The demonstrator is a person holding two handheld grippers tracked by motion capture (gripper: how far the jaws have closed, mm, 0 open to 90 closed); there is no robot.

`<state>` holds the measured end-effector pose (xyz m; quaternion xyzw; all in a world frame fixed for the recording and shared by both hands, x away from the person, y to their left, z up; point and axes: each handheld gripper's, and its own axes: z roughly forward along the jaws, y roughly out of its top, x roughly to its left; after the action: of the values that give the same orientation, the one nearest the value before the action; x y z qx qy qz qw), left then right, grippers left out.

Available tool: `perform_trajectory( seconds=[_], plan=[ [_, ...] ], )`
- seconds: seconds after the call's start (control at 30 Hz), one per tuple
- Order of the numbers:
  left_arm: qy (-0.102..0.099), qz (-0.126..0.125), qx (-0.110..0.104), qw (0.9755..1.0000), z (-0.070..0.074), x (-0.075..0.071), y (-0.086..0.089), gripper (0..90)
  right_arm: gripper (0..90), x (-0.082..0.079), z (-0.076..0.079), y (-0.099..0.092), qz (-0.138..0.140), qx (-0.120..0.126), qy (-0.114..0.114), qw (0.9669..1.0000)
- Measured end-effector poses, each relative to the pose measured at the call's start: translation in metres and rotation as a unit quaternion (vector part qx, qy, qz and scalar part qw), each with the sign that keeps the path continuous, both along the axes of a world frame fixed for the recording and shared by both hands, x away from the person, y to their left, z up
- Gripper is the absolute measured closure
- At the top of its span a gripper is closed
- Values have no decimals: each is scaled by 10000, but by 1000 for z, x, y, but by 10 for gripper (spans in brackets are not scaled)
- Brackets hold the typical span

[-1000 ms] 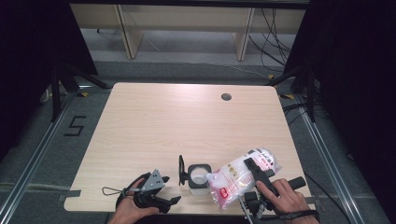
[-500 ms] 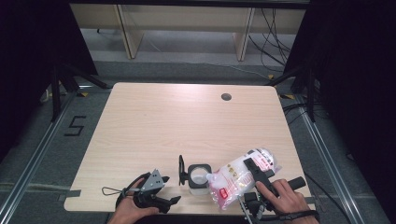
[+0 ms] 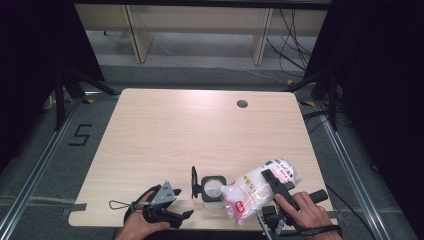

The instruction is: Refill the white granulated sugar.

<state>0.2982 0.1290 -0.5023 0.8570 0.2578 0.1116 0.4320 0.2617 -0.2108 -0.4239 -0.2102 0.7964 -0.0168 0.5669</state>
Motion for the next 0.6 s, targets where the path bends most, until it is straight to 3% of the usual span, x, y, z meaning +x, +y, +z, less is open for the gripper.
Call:
perform_trajectory(
  seconds=[0.1,0.37,0.4,0.47,0.5,0.6],
  plan=[
    [-2,1,-3,10000,0,0,0,206,420,-1,-1,-1,-66,122,54,9999],
    [4,-1,4,10000,0,0,0,206,421,0,-1,-2,-28,116,4,9999],
    [102,92,-43,9999,-1,-1,-1,206,421,0,-1,-2,-27,119,1,9999],
    [179,22,32,9998,0,0,0,206,421,0,-1,-2,-65,84,44,9999],
    [164,60,-108,9998,-1,-2,-2,206,421,-1,1,-1,-166,3,91,9998],
    [168,66,-111,9998,-1,-2,-2,206,421,0,0,-1,-91,-14,56,9999]
  ],
)
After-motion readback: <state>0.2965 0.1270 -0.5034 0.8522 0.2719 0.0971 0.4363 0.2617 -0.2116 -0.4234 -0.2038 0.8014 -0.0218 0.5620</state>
